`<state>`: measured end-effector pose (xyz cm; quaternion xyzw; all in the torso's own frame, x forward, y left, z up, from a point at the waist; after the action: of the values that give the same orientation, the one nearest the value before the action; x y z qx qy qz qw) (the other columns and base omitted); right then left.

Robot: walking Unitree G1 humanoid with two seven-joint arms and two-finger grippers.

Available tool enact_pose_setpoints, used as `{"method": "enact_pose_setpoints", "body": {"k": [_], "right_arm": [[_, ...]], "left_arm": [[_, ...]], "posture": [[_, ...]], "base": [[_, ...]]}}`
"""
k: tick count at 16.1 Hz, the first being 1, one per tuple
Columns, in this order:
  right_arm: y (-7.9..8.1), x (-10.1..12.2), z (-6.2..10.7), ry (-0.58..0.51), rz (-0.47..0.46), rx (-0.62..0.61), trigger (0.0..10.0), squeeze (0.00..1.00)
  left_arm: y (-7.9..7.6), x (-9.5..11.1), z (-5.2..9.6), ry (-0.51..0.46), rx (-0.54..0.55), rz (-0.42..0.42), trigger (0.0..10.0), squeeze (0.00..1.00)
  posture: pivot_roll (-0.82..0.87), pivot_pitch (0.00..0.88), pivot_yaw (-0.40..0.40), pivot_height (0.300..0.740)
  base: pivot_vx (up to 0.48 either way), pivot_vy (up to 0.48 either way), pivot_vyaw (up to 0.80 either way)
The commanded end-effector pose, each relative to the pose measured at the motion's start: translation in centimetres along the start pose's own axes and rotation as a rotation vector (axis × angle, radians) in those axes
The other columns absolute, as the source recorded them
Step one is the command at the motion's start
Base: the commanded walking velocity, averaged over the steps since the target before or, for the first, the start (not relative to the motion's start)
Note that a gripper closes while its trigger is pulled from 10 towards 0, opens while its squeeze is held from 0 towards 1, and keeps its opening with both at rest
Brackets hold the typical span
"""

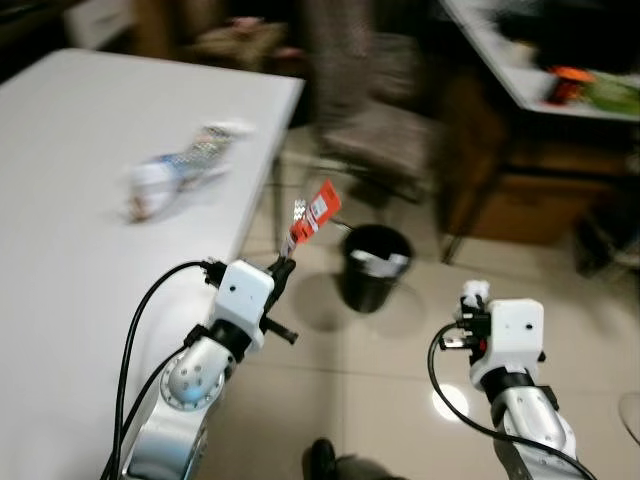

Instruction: Picking trash to rubbish bin

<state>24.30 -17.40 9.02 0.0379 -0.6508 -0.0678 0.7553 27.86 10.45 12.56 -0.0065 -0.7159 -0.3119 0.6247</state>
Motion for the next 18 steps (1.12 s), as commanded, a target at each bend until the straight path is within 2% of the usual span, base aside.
{"method": "enact_pose_setpoints", "body": {"k": [1,6,13,15,18], "right_arm": [[0.1,0.2,-0.2,0.004,0.007,0.003,10.0,0.00],[0.8,-0.5,-0.4,0.056,-0.018,0.041,10.0,0.00],[0.7,-1.3,-0.6,0.104,0.011,0.051,10.0,0.00],[0.7,-1.9,-0.8,0.127,-0.014,0.039,10.0,0.00],[0.7,-3.3,-1.8,0.158,0.010,0.043,10.0,0.00]], "left_arm": [[-0.1,0.1,-0.1,-0.004,-0.010,-0.003,10.0,0.00],[0.3,-0.1,-0.3,0.012,0.001,-0.019,10.0,0.00],[0.4,-0.6,-0.3,0.033,0.010,-0.013,10.0,0.00],[0.3,-1.1,-0.2,0.051,0.013,-0.008,10.0,0.00],[0.1,-2.5,-0.1,0.096,0.030,0.006,10.0,0.00]], "posture": [[-0.05,0.052,-0.027,0.740],[-0.05,0.055,-0.023,0.740],[-0.05,0.057,-0.024,0.740],[-0.05,0.055,-0.023,0.740],[-0.05,0.051,-0.021,0.740]], "base": [[0.289,0.000,-0.80],[0.314,0.000,-0.75],[0.333,0.000,0.00],[0.337,0.000,0.00],[0.337,0.000,-0.63]]}}
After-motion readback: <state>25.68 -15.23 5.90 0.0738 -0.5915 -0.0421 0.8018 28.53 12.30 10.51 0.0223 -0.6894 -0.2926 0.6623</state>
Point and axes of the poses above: a point about 5 cm out from each wrist's last joint towards the gripper, its own z axis pointing back from the gripper into the wrist, its own x axis along the axis of the wrist's last joint, y = z × x, the point moved 3 cm from there along -z, pointing out of the wrist towards the gripper, and after that the axes turned 14 degrees about -z, right-handed, at the moved point
